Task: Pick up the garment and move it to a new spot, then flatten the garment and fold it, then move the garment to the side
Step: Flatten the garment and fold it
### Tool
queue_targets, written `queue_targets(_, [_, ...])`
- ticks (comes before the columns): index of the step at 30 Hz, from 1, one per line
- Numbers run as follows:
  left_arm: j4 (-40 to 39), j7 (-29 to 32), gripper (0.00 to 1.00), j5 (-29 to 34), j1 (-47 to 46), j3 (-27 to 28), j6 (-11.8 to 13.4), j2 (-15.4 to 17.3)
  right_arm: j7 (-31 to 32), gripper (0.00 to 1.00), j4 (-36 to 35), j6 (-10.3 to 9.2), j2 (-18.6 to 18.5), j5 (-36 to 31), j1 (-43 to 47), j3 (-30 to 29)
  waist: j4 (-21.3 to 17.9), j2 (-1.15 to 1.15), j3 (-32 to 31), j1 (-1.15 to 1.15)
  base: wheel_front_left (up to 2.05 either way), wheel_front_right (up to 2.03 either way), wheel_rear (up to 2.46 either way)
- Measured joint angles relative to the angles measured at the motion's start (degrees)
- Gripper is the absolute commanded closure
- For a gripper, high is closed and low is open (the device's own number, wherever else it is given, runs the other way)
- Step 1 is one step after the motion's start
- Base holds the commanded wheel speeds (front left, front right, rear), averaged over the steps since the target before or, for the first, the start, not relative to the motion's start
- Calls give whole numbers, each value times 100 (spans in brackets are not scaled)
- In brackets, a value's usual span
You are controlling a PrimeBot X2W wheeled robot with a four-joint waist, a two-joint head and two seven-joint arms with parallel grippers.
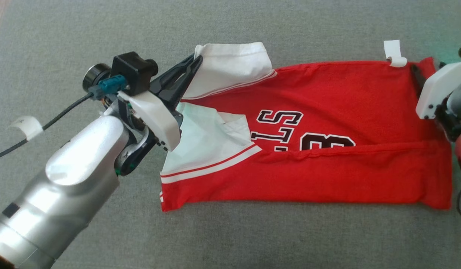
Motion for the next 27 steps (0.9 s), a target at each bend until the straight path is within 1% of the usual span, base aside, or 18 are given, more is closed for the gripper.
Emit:
queue_targets(1, [23,1,100,0,-13,0,-1,-18,23,12,26,0,-8,0,-50,31,11,0,20,0,0,0,0])
queue_targets(2, [51,1,100,1,-25,-1,-1,-35,49,39,57,0,-11,11,-108,57,16,0,35,0,0,0,0])
queue_targets(3, [81,0,100,1,-40,-4,-1,-48,51,93,85,0,-10,31,-156,86,13,0,41,0,0,0,0])
queue_targets(4, [119,0,100,0,-61,-4,-1,-57,51,100,96,0,-5,32,-180,123,3,0,42,0,0,0,0])
queue_targets(6, [227,-19,100,0,-87,3,9,-58,15,100,93,0,9,32,-188,232,-36,0,29,0,0,0,0])
queue_targets(11, [559,-248,100,96,-121,67,148,-33,-391,100,58,0,36,175,-203,275,-188,0,-53,-1,0,0,0])
queue_targets(15, [898,-579,100,121,-239,243,208,9,-697,100,-160,0,166,505,-321,280,-358,0,-109,-1,0,0,0])
queue_targets(19, [1379,-925,100,226,-568,407,261,29,-904,100,-446,0,253,824,-526,359,-520,0,-99,-1,0,0,0])
queue_targets(23, [1770,-1184,100,252,-898,508,250,-52,-950,100,-626,0,296,1074,-648,476,-603,0,-47,-1,0,0,0])
queue_targets(27, [2366,-1484,100,375,-1351,603,246,-199,-1239,100,-682,0,380,1296,-852,512,-719,0,12,-1,0,0,0])
